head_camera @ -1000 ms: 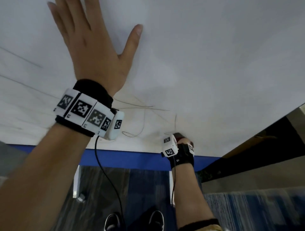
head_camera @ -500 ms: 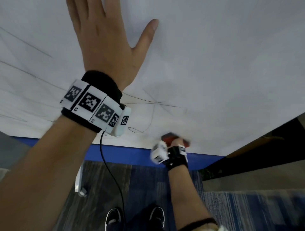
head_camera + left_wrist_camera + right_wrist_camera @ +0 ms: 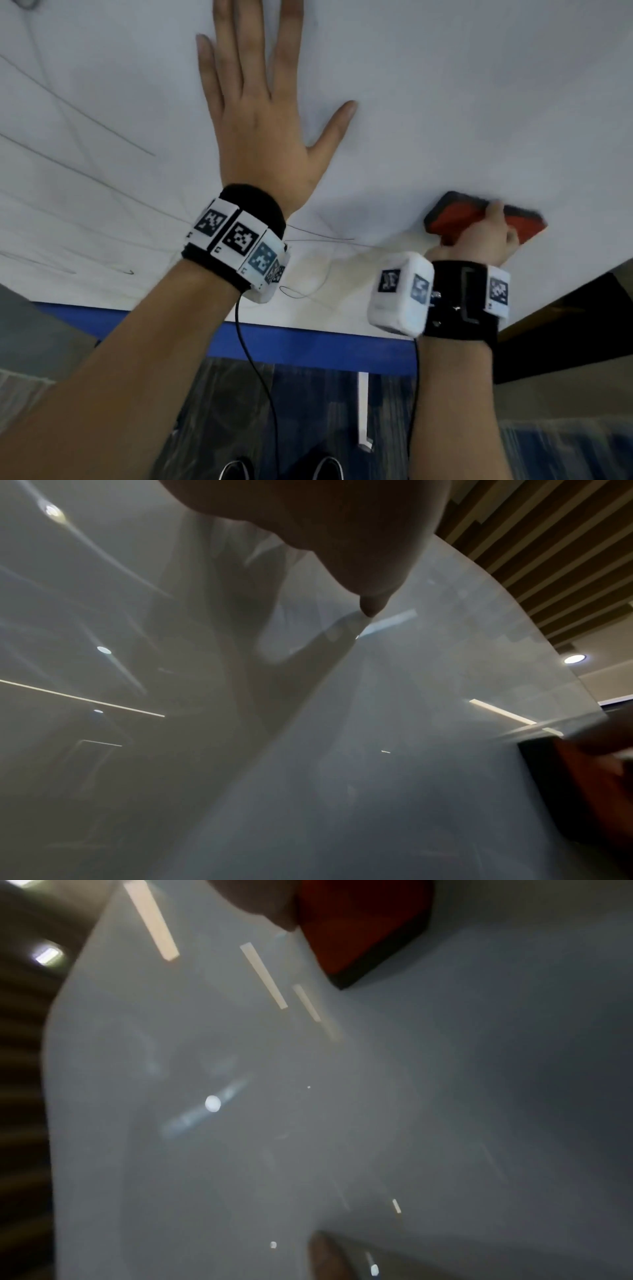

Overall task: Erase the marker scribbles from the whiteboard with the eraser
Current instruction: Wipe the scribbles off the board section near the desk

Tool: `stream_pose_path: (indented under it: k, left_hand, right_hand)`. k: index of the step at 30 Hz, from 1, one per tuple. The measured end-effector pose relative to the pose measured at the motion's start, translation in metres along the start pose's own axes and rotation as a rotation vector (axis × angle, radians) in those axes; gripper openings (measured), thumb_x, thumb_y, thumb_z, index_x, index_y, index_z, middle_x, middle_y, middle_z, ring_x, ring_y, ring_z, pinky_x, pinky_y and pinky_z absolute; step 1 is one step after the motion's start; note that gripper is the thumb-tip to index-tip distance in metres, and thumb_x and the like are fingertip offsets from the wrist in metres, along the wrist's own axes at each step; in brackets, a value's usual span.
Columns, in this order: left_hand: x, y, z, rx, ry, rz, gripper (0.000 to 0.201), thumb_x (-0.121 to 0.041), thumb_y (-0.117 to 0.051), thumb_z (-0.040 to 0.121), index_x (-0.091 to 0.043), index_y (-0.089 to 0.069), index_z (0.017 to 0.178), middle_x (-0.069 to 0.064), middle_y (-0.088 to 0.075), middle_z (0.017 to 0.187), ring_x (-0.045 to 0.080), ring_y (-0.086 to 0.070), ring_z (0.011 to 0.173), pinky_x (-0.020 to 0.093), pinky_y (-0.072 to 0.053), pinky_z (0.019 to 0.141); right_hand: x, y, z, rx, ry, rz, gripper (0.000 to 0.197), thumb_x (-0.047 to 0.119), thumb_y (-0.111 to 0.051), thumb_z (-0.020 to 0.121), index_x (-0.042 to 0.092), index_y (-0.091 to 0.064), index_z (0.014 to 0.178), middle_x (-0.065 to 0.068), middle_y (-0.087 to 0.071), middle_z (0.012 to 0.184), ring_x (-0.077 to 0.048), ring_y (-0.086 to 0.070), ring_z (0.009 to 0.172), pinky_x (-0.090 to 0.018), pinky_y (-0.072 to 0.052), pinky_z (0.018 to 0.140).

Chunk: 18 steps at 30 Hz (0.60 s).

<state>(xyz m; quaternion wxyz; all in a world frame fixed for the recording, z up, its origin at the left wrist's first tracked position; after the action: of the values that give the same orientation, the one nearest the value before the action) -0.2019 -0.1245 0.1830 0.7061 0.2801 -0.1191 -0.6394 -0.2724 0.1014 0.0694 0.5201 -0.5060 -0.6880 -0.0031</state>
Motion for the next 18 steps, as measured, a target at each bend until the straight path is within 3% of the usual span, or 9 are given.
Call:
stream_pose_path:
  k: [3,5,8,10,12,15,18]
  left_hand:
    - [-0.002,0.001,0.000,0.013,-0.004,-0.026,0.090,-0.070,-0.047,0.100,-0.008,-0.028,0.162,0.028,-0.021,0.167,0.046,-0.018,0.157,0.058,-0.013,0.128]
    - [-0.003,-0.001,0.000,0.016,-0.001,-0.052,0.091,-0.069,-0.048,0.100,-0.008,-0.026,0.163,0.030,-0.019,0.167,0.046,-0.016,0.157,0.060,-0.013,0.128]
    - [-0.003,-0.003,-0.002,-0.002,-0.010,-0.043,0.090,-0.069,-0.047,0.101,-0.006,-0.027,0.162,0.031,-0.021,0.166,0.048,-0.018,0.156,0.061,-0.013,0.127]
    - [-0.002,-0.005,-0.003,-0.011,0.005,-0.034,0.090,-0.070,-0.047,0.101,-0.004,-0.031,0.160,0.031,-0.025,0.164,0.050,-0.022,0.155,0.061,-0.013,0.127]
    - [0.000,-0.007,-0.005,-0.024,-0.001,-0.001,0.089,-0.070,-0.046,0.101,-0.003,-0.035,0.158,0.031,-0.030,0.162,0.051,-0.026,0.153,0.062,-0.015,0.126]
    - [0.003,-0.014,-0.006,-0.051,-0.013,0.043,0.087,-0.071,-0.045,0.101,-0.002,-0.042,0.154,0.031,-0.037,0.158,0.052,-0.033,0.149,0.062,-0.020,0.124]
    - [0.005,-0.018,-0.007,-0.094,-0.003,0.051,0.088,-0.071,-0.046,0.101,0.002,-0.046,0.151,0.030,-0.043,0.155,0.053,-0.038,0.145,0.063,-0.026,0.123]
  right_hand:
    - [0.011,-0.012,-0.020,-0.087,0.577,-0.213,0.020,0.024,-0.061,0.101,0.016,-0.044,0.096,-0.008,-0.052,0.104,-0.016,-0.051,0.087,-0.018,-0.042,0.074]
    - [-0.013,-0.004,-0.030,0.006,0.923,-0.338,0.021,0.020,-0.063,0.099,0.004,-0.049,0.097,-0.019,-0.049,0.107,-0.021,-0.050,0.095,-0.010,-0.039,0.083]
    - [-0.072,0.039,-0.010,0.152,1.060,-0.590,0.019,0.016,-0.066,0.096,0.004,-0.051,0.098,-0.029,-0.048,0.120,-0.038,-0.052,0.107,-0.018,-0.040,0.094]
    - [-0.107,0.068,0.005,0.340,1.139,-0.823,0.020,0.017,-0.068,0.093,0.013,-0.050,0.098,-0.028,-0.042,0.134,-0.043,-0.051,0.114,-0.038,-0.048,0.095]
    - [-0.137,0.097,0.016,0.574,1.272,-1.122,0.026,0.012,-0.074,0.086,0.018,-0.052,0.096,-0.020,-0.039,0.137,-0.044,-0.049,0.116,-0.051,-0.053,0.091]
    - [-0.132,0.105,0.029,0.842,1.559,-1.346,0.037,0.000,-0.084,0.071,0.022,-0.062,0.092,-0.017,-0.045,0.127,-0.038,-0.049,0.111,-0.048,-0.052,0.085]
    - [-0.064,0.077,0.029,0.744,1.753,-1.170,0.028,0.008,-0.080,0.079,0.025,-0.063,0.094,-0.015,-0.046,0.127,-0.038,-0.050,0.113,-0.045,-0.043,0.091]
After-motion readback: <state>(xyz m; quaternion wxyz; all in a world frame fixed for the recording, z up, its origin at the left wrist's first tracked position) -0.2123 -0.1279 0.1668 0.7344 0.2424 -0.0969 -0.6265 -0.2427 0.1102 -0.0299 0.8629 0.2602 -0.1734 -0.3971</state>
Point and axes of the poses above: each hand's wrist, its own z-axis towards the middle knuckle, its own y-axis out of the back of the hand, x = y × z, the point moved 3 cm from there along z, towards the middle knuckle
